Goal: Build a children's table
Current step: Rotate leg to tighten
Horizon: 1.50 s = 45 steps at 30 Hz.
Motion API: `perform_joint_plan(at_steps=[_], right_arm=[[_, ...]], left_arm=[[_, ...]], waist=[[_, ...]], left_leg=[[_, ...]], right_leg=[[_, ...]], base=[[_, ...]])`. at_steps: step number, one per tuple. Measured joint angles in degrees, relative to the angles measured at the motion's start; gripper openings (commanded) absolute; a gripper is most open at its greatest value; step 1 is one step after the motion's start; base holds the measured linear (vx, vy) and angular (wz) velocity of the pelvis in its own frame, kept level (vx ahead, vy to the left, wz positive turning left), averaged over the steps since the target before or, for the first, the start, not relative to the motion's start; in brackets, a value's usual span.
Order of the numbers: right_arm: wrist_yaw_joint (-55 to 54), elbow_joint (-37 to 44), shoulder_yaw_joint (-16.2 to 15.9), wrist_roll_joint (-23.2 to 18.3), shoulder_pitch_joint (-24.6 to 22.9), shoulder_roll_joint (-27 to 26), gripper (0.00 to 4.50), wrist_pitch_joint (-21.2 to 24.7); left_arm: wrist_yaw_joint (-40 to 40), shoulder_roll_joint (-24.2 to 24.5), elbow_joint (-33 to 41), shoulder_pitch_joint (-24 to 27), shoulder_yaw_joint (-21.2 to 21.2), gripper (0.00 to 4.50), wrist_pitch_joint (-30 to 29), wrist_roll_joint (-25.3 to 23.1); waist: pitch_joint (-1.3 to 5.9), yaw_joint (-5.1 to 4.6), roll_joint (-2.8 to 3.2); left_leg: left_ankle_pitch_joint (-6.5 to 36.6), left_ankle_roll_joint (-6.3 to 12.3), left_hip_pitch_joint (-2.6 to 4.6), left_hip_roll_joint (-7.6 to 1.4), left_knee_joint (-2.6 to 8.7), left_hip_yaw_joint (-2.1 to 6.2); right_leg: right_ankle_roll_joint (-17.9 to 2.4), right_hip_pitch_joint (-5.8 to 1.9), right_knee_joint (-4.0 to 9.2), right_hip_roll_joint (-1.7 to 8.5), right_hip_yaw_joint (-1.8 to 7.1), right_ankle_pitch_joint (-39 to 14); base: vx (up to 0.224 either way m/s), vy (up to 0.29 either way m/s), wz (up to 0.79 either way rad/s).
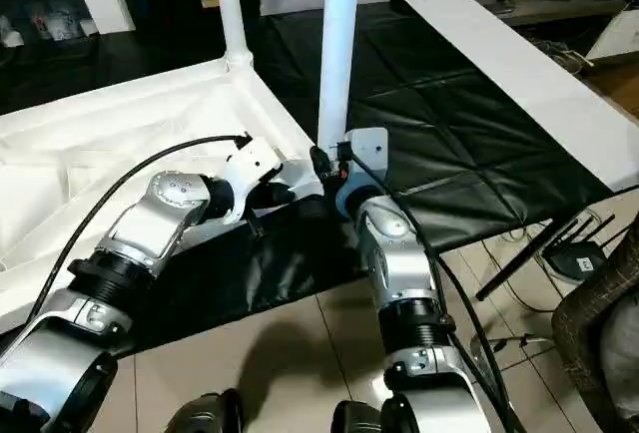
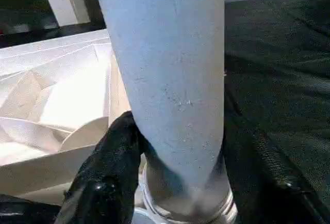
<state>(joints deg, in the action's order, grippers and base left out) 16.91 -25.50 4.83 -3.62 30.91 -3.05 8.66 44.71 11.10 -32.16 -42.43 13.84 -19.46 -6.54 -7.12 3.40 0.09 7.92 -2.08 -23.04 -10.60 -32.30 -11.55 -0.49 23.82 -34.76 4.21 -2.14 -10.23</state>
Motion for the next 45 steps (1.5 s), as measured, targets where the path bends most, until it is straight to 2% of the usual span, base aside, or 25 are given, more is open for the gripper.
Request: perform_joint_plan(at_steps=[6,9,12,15,18,20,23,24,27,29,33,41,45], right_arm=[[11.49,0.89,-1.02,-2.30,-0.96,5.74,3.27,0.12],[21.30,0.91,-3.36,-3.56,-0.95,12.27,3.50,-0.05],[30.68,0.46,-5.11,-4.24,-0.93,16.58,3.77,-0.03],[39.32,-0.11,-6.53,-5.20,-0.23,20.26,3.77,-0.20],[44.35,-0.20,-7.21,-5.85,0.89,21.69,3.77,-0.61],[51.54,-1.00,-9.72,-7.17,1.19,24.02,3.77,-1.69],[57.58,-2.39,-11.08,-7.48,1.31,25.94,3.77,-2.86],[59.10,-2.41,-11.59,-7.60,1.43,26.04,3.51,-3.03],[63.76,-2.47,-12.74,-8.02,2.08,26.25,3.40,-2.95],[64.98,-2.64,-13.11,-8.14,2.59,26.21,3.09,-2.96],[66.93,-2.94,-13.77,-9.48,2.78,26.19,2.85,-2.91],[68.97,-4.34,-13.91,-10.04,3.30,26.20,2.04,-2.58],[69.09,-4.46,-14.07,-10.05,3.48,26.26,1.97,-2.58]], left_arm=[[3.03,1.47,0.16,0.26,0.68,0.00,2.84,0.39],[7.40,4.71,1.54,2.09,0.81,0.00,6.79,1.45],[11.90,7.84,2.52,3.31,1.10,0.00,9.88,2.48],[17.15,10.75,3.50,4.32,2.25,0.00,13.48,3.04],[20.80,12.28,3.91,4.65,3.15,0.00,15.32,3.29],[24.96,14.31,5.00,5.20,4.25,0.00,17.05,4.23],[29.00,15.93,5.61,5.94,4.63,0.00,18.94,5.25],[29.98,16.42,5.68,5.94,4.81,0.00,19.55,5.26],[32.75,17.66,5.99,5.93,5.32,0.00,20.49,5.66],[33.89,17.90,6.08,5.93,5.37,0.00,20.59,5.73],[34.78,18.45,6.21,5.93,5.75,0.00,20.96,6.02],[36.23,18.78,6.21,5.93,6.16,0.00,21.79,6.40],[36.21,18.78,6.19,5.93,6.18,0.00,22.06,6.34]], waist=[[0.00,0.11,0.00],[0.00,0.07,0.00],[0.00,0.06,0.00],[-0.01,0.40,0.00],[-0.01,0.86,-0.01],[-0.01,1.21,-0.02],[-0.02,1.82,-0.04],[-0.02,1.83,-0.04],[-0.03,1.78,-0.06],[-0.03,1.82,-0.07],[-0.03,1.82,-0.09],[-0.03,1.90,-0.10],[-0.03,1.90,-0.10]], left_leg=[[0.01,0.02,-0.15,0.05,0.04,0.00],[0.01,0.05,-0.29,0.02,0.18,0.00],[0.01,0.08,-0.43,-0.06,0.19,0.00],[0.01,0.09,-0.47,-0.14,0.09,0.00],[0.01,0.09,-0.44,-0.16,-0.08,-0.01],[0.03,0.11,-0.44,-0.15,-0.12,-0.04],[0.03,0.11,-0.45,-0.15,-0.13,-0.07],[0.03,0.11,-0.44,-0.16,-0.14,-0.07],[0.02,0.12,-0.45,-0.16,-0.15,-0.08],[0.02,0.12,-0.46,-0.16,-0.16,-0.08],[0.03,0.13,-0.46,-0.16,-0.18,-0.09],[0.03,0.14,-0.46,-0.15,-0.21,-0.09],[0.03,0.14,-0.47,-0.16,-0.23,-0.09]], right_leg=[[0.05,0.03,0.09,0.08,-0.07,-0.03],[0.05,0.07,0.32,0.06,-0.18,-0.03],[0.05,0.17,0.34,0.02,-0.28,-0.03],[0.04,0.14,0.33,0.00,-0.37,-0.03],[0.00,0.06,0.29,0.02,-0.36,-0.01],[-0.03,0.04,0.30,0.05,-0.34,0.01],[-0.03,0.06,0.28,0.06,-0.34,0.01],[-0.03,0.06,0.26,0.06,-0.34,0.01],[-0.03,0.07,0.23,0.06,-0.34,0.01],[-0.03,0.07,0.23,0.07,-0.34,0.01],[-0.03,0.07,0.23,0.07,-0.33,0.01],[-0.03,0.06,0.21,0.08,-0.34,0.01],[-0.03,0.07,0.18,0.08,-0.34,0.01]], base=[[0.000,0.000,0.00],[0.000,0.000,0.00],[0.000,0.000,0.00],[0.000,0.000,0.00],[0.000,0.000,0.00],[0.000,0.000,0.00],[0.000,0.000,0.00],[0.000,0.000,0.00],[0.000,0.000,0.00],[0.000,0.000,0.00],[0.000,0.000,0.00],[0.000,0.000,0.00],[0.000,0.000,0.00]])
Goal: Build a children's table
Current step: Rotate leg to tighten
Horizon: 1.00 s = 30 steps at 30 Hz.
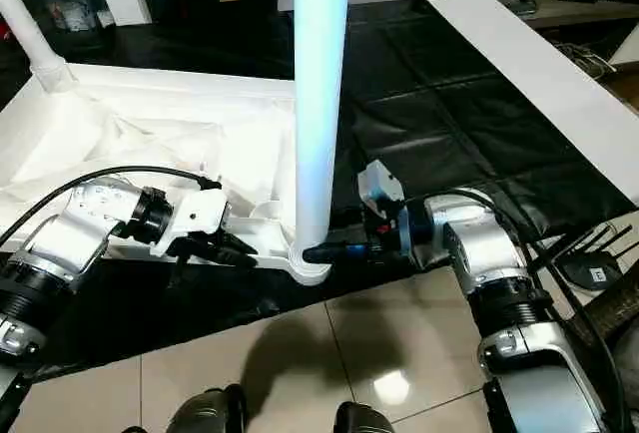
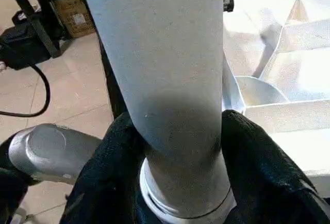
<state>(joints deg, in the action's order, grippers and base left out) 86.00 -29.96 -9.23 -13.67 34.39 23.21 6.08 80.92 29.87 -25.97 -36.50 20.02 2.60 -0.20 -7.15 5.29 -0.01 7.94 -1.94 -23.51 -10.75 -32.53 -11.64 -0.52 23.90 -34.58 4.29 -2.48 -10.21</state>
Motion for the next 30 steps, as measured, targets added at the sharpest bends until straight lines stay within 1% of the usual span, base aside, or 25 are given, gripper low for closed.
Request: perform_joint_plan(at_steps=[6,9,10,13,15,17,18,19,21,23,26,29,30], right_arm=[[-0.09,0.10,0.02,-0.05,-0.09,0.00,1.95,0.09],[-1.98,1.18,0.88,-0.25,-1.29,-0.85,1.94,0.76],[-4.59,2.28,1.81,-0.22,-2.16,-1.33,1.94,1.89],[-15.38,4.11,4.38,0.55,-3.95,-4.76,1.93,3.99],[-22.82,5.30,5.64,1.88,-4.58,-7.05,1.93,5.04],[-30.01,5.66,7.09,3.23,-4.52,-9.29,1.93,5.99],[-31.61,5.72,7.26,3.36,-4.49,-9.59,1.93,6.20],[-33.22,5.94,7.51,3.54,-4.49,-9.96,1.92,6.41],[-40.64,6.28,9.55,5.35,-4.41,-13.28,1.91,7.30],[-47.73,6.95,10.40,6.75,-4.37,-16.00,1.91,7.75],[-59.84,7.12,12.08,9.33,-2.97,-21.75,1.91,9.40],[-64.46,7.07,12.21,9.88,-2.34,-23.47,1.91,9.58],[-64.50,7.04,12.36,9.89,-2.34,-23.57,1.91,9.33]], left_arm=[[-0.35,-0.12,-0.07,0.00,0.01,0.00,-0.02,-0.01],[-1.61,-1.05,-0.07,-0.02,-0.03,0.00,-1.35,-0.17],[-3.08,-1.58,-0.06,-0.04,-0.54,0.00,-2.93,-0.33],[-8.51,-3.20,-0.03,-0.48,-2.30,0.00,-8.64,-1.88],[-11.98,-4.68,0.02,-0.77,-3.04,0.00,-12.21,-2.69],[-16.13,-6.68,0.01,-1.64,-3.29,0.00,-14.84,-4.28],[-17.07,-7.27,0.01,-1.71,-3.31,0.00,-15.29,-4.49],[-18.10,-7.98,0.00,-1.78,-3.40,0.00,-15.96,-4.54],[-22.64,-10.83,-0.93,-2.68,-4.46,0.00,-19.14,-5.11],[-26.10,-12.84,-1.76,-3.78,-5.02,0.00,-21.68,-5.57],[-31.55,-16.25,-2.64,-4.70,-6.34,0.00,-24.90,-6.36],[-33.24,-17.39,-2.56,-4.76,-6.85,0.00,-25.58,-6.36],[-33.24,-17.39,-2.41,-4.76,-6.86,0.00,-25.63,-6.31]], waist=[[0.00,0.03,0.00],[0.00,0.18,0.00],[0.00,0.21,0.00],[-0.01,-0.36,-0.01],[-0.01,-1.14,-0.01],[-0.01,-1.97,-0.01],[-0.01,-2.12,-0.01],[-0.01,-2.18,-0.01],[-0.02,-2.17,0.00],[-0.01,-2.20,0.00],[-0.02,-2.57,0.02],[-0.02,-2.66,0.02],[-0.02,-2.66,0.03]], left_leg=[[0.00,0.00,0.00,0.00,-0.01,0.00],[-0.01,0.00,0.02,0.00,-0.05,0.00],[-0.01,0.00,0.07,0.00,-0.06,0.00],[-0.02,-0.02,0.25,0.01,-0.15,-0.02],[-0.03,-0.05,0.45,0.01,-0.11,-0.02],[-0.03,-0.06,0.45,0.02,-0.09,-0.02],[-0.03,-0.06,0.46,0.03,-0.09,-0.02],[-0.03,-0.05,0.47,0.03,-0.08,-0.02],[-0.03,-0.06,0.46,0.03,-0.04,-0.02],[-0.03,-0.06,0.46,0.05,0.00,-0.02],[-0.03,-0.06,0.45,0.09,0.05,-0.03],[-0.03,-0.07,0.44,0.11,0.16,-0.03],[-0.03,-0.07,0.43,0.11,0.22,-0.03]], right_leg=[[0.00,0.00,-0.02,0.00,0.00,0.00],[0.00,-0.01,-0.09,0.02,0.00,0.00],[0.00,-0.02,-0.15,0.04,0.01,0.00],[0.01,0.01,-0.41,0.05,0.12,-0.01],[0.15,-0.02,-0.39,0.06,0.14,-0.09],[0.36,0.01,-0.36,0.06,0.15,-0.21],[0.36,0.01,-0.36,0.07,0.16,-0.22],[0.36,0.01,-0.36,0.07,0.16,-0.22],[0.36,0.04,-0.36,0.06,0.16,-0.21],[0.35,0.05,-0.36,0.06,0.16,-0.20],[0.33,0.10,-0.33,0.06,0.21,-0.19],[0.07,0.05,-0.19,0.06,0.20,-0.04],[0.06,0.05,-0.14,0.06,0.18,-0.03]], base=[[0.000,0.000,0.00],[0.000,0.000,0.00],[0.000,0.000,0.00],[0.000,0.000,0.00],[0.000,0.000,0.00],[0.000,0.000,0.00],[0.000,0.000,0.00],[0.000,0.000,0.00],[0.000,0.000,0.00],[0.000,0.000,0.00],[0.000,0.000,0.00],[0.000,0.000,0.00],[0.000,0.000,0.00]])
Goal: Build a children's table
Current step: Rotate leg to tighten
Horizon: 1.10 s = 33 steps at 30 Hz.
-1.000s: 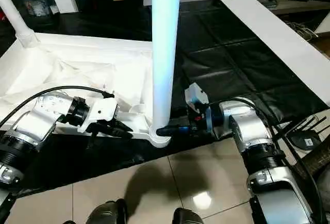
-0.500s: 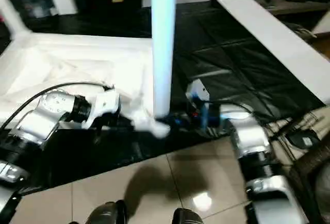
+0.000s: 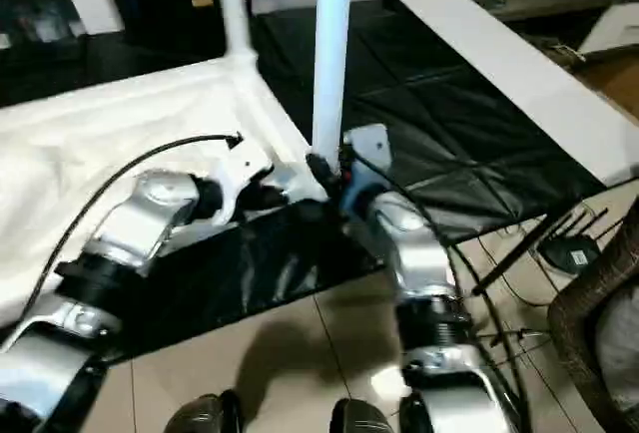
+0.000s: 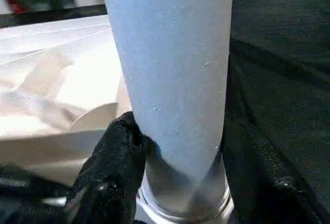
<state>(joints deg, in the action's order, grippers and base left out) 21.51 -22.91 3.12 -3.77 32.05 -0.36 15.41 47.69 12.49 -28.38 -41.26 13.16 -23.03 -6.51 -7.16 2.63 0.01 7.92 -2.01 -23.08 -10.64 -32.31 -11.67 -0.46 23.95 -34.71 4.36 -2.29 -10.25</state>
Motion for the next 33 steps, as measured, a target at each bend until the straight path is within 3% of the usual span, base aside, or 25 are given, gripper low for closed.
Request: perform_joint_plan(at_steps=[3,7,13,14,19,25,33], right_arm=[[0.23,0.00,0.02,-0.11,-0.09,0.01,2.61,-0.77],[4.77,0.32,-0.06,-0.68,-0.58,1.72,2.81,-1.49],[16.50,2.01,-1.82,-3.63,-2.91,9.44,3.21,-1.85],[18.57,2.01,-1.90,-4.14,-3.28,10.78,3.49,-1.80],[28.99,2.02,-3.09,-5.52,-5.53,17.70,3.92,-2.96],[36.76,2.79,-1.64,-7.86,-6.29,24.72,4.44,-3.55],[40.88,6.69,0.14,-12.73,-7.83,27.21,4.49,-1.12]], left_arm=[[0.36,0.27,0.43,0.01,0.04,0.00,0.00,0.04],[1.74,1.34,1.23,0.41,0.38,0.00,1.29,0.11],[5.35,4.21,1.74,1.11,2.30,0.00,5.69,0.18],[5.98,4.63,1.74,1.19,2.48,0.00,6.26,0.26],[9.43,6.50,1.77,1.85,3.04,0.00,8.93,0.76],[11.61,8.86,1.56,2.34,3.54,0.00,12.19,1.11],[12.04,8.86,0.90,2.34,3.78,0.00,13.79,1.12]], waist=[[0.00,0.01,0.01],[0.00,0.02,0.04],[0.00,0.57,0.03],[0.00,0.71,0.03],[0.00,1.02,0.03],[0.00,0.94,0.02],[0.00,1.13,0.02]], left_leg=[[0.00,-0.01,-0.02,0.01,0.29,0.00],[0.00,0.00,-0.09,0.00,0.40,0.00],[0.01,0.02,-0.16,-0.03,0.45,0.00],[0.01,0.02,-0.16,-0.04,0.45,0.00],[0.02,0.04,-0.19,-0.02,0.32,0.00],[0.02,0.05,-0.18,-0.11,0.06,0.00],[0.03,0.07,-0.20,-0.12,-0.12,0.00]], right_leg=[[0.00,0.00,0.23,-0.02,-0.07,0.01],[-0.01,0.01,0.37,-0.04,-0.11,0.01],[-0.02,-0.02,0.53,-0.05,-0.21,0.01],[-0.02,-0.04,0.52,-0.05,-0.21,0.02],[-0.07,-0.10,0.52,-0.02,-0.21,0.05],[-0.12,-0.08,0.30,-0.04,-0.23,0.08],[-0.14,-0.10,0.23,-0.04,-0.23,0.10]], base=[[0.000,0.000,0.00],[0.000,0.000,0.00],[0.000,0.000,0.00],[0.000,0.000,0.00],[0.000,0.000,0.00],[0.000,0.000,0.00],[0.000,0.000,0.00]])
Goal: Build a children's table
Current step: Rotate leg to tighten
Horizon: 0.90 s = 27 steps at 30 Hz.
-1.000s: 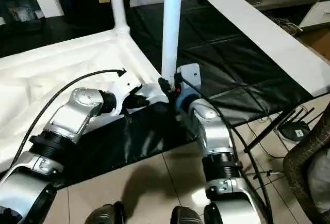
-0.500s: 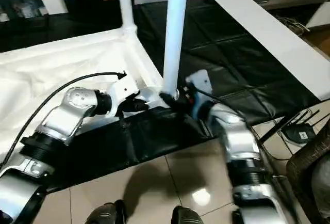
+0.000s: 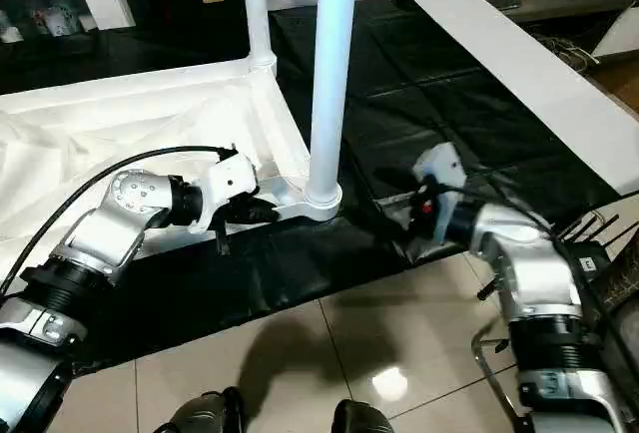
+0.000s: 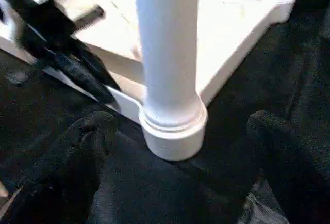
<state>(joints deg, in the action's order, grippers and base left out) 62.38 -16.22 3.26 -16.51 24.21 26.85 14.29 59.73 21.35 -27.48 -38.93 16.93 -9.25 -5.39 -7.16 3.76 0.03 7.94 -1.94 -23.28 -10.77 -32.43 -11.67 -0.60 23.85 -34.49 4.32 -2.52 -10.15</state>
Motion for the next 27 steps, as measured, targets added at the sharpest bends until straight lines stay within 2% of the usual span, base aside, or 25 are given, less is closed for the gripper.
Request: perform_joint_plan(at_steps=[4,5,9,10,13,16,18,21,23,24,26,27], right_arm=[[-0.18,2.53,0.26,-1.30,-1.86,-0.20,4.49,0.82],[-1.10,3.69,0.30,-1.48,-2.87,-1.05,4.50,1.32],[-3.62,8.50,-0.68,-2.43,-6.33,-3.60,4.50,3.21],[-4.17,9.38,-0.81,-2.62,-6.50,-3.70,4.50,3.61],[-7.67,13.97,-0.90,-3.27,-7.67,-5.17,4.50,6.45],[-10.51,17.40,-0.69,-5.41,-10.52,-7.33,4.50,9.63],[-13.89,21.55,-0.25,-6.15,-13.26,-10.23,4.50,10.01],[-20.21,25.16,-0.68,-3.36,-15.55,-12.53,4.50,9.39],[-23.37,28.35,-1.39,-2.01,-17.48,-13.45,4.50,9.92],[-24.57,29.78,-1.92,-1.74,-18.61,-14.48,4.50,10.25],[-26.33,30.26,-3.94,-1.13,-20.05,-16.49,4.50,10.61],[-27.12,29.67,-5.26,-0.80,-19.32,-17.43,4.50,10.58]], left_arm=[[-0.93,-0.67,-0.45,0.08,-0.13,0.00,0.76,0.07],[-1.49,-1.20,-0.51,0.20,-0.43,0.44,0.65,0.23],[-1.92,-2.16,0.82,1.06,-2.18,0.61,0.40,3.05],[-1.80,-2.23,2.02,1.08,-2.81,0.82,0.41,3.96],[-1.73,-1.53,7.43,2.08,-5.51,0.99,0.45,6.80],[-2.45,-0.90,13.82,5.98,-8.75,1.21,-1.10,9.48],[-5.33,-1.59,20.20,11.65,-11.95,1.40,-4.70,11.69],[-10.42,-3.95,27.01,18.17,-15.09,1.40,-9.35,14.00],[-15.98,-7.47,32.84,23.38,-18.89,1.40,-12.12,15.00],[-19.82,-10.19,35.96,26.47,-21.08,1.40,-12.81,15.05],[-28.00,-15.50,38.95,31.22,-22.77,1.40,-12.69,12.88],[-31.33,-16.84,39.80,32.82,-22.79,1.40,-12.39,11.56]], waist=[[0.00,0.45,0.00],[0.00,0.67,0.00],[0.00,1.31,0.00],[0.00,1.39,0.00],[0.02,1.28,0.01],[0.11,1.12,0.17],[0.25,0.82,0.40],[0.32,0.79,0.52],[0.39,0.81,0.61],[0.41,0.68,0.65],[0.50,-0.71,1.17],[0.50,-1.13,1.18]], left_leg=[[0.00,0.00,0.00,-0.01,-0.01,0.00],[0.00,0.01,-0.02,-0.01,-0.02,0.00],[0.00,0.02,-0.13,-0.01,-0.09,0.00],[0.01,0.03,-0.12,-0.01,-0.14,0.00],[0.02,0.03,0.02,-0.01,-0.14,0.00],[0.02,0.01,0.12,-0.01,-0.07,0.00],[0.03,0.00,0.12,-0.02,-0.02,0.00],[0.01,-0.03,0.11,-0.05,0.00,0.01],[0.02,-0.03,0.21,-0.04,0.02,0.01],[0.02,-0.02,-0.17,0.14,0.04,0.44],[0.00,-0.04,-1.09,0.76,-0.06,3.25],[-0.02,-0.08,-1.57,0.85,-0.23,4.36]], right_leg=[[0.00,0.01,-0.03,0.00,-0.01,0.00],[0.00,0.03,-0.04,0.00,-0.01,0.00],[0.00,0.09,-0.06,0.01,0.00,0.00],[0.00,0.08,-0.07,0.02,0.00,0.00],[0.00,-0.02,-0.09,0.02,0.01,0.00],[0.01,-0.06,-0.09,0.01,0.03,0.00],[0.03,-0.02,-0.10,-0.01,0.04,-0.02],[0.06,0.00,-0.10,-0.03,0.00,-0.04],[0.14,-0.13,-0.01,-0.03,0.03,-0.09],[0.15,-0.41,0.08,0.14,-0.39,-0.09],[0.49,-1.16,0.58,0.60,-2.86,-0.36],[0.04,-1.25,0.55,0.51,-3.52,-0.26]], base=[[0.000,0.000,0.00],[0.000,0.000,0.00],[0.000,0.000,0.00],[0.000,0.000,0.00],[0.000,0.000,0.00],[0.000,0.000,0.00],[0.000,0.000,0.00],[0.000,0.000,0.00],[0.000,0.000,0.00],[0.000,0.000,0.00],[-0.006,-0.015,0.35],[0.008,-0.029,0.51]])
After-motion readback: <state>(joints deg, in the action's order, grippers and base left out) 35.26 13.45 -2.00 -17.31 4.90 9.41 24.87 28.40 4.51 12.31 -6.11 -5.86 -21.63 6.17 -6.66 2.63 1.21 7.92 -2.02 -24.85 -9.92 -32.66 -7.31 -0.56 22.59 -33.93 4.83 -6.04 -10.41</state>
